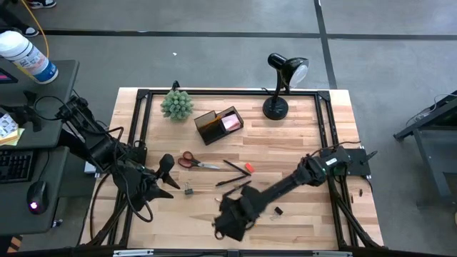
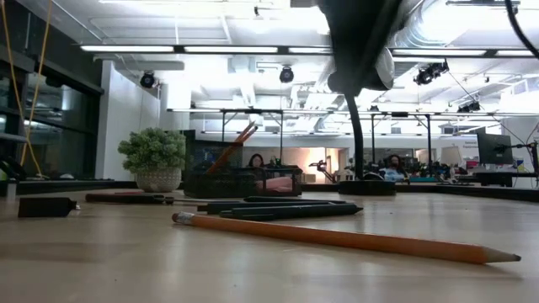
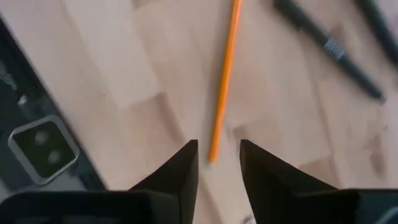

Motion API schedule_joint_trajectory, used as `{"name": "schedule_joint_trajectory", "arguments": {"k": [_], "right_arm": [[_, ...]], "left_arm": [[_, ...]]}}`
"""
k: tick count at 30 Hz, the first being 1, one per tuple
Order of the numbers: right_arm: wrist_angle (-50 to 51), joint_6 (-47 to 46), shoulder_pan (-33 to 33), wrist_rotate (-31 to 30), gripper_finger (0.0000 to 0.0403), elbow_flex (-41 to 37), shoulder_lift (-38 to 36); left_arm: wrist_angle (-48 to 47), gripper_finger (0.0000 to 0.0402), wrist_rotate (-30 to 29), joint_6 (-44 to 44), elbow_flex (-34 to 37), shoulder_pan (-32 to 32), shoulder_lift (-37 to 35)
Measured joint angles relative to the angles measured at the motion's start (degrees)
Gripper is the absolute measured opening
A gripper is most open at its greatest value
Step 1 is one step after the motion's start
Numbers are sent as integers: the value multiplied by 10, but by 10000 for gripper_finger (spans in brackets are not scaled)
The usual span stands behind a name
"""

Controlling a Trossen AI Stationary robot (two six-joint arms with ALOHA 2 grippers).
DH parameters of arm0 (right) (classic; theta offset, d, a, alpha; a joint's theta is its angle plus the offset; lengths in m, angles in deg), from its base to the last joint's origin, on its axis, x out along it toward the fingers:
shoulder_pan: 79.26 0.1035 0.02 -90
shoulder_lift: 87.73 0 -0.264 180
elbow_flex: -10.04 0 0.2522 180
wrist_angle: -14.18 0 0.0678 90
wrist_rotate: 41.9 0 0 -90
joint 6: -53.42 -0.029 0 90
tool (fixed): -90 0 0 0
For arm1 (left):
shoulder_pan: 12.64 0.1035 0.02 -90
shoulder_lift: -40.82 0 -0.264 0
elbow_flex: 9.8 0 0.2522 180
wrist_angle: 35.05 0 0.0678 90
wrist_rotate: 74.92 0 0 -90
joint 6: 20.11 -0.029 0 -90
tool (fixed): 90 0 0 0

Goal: Pick and place office supplies into organizer
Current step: Put the orange pencil into the black desk organizer

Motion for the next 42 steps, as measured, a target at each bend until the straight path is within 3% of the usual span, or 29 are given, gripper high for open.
{"name": "schedule_joint_trajectory", "arguments": {"k": [8,15,23,30,42], "right_arm": [[-11,-111,71,0,112,0,-3],[-12,-193,124,-33,112,0,-3],[56,-208,158,-87,112,0,-3],[84,-201,192,-180,112,0,-3],[86,-167,192,-295,112,-2,-3]], "left_arm": [[34,159,-8,-61,0,6,78],[72,159,105,-74,0,58,160],[149,159,187,-87,0,139,213],[134,159,201,-89,0,205,263],[163,159,218,-68,0,222,368]]}}
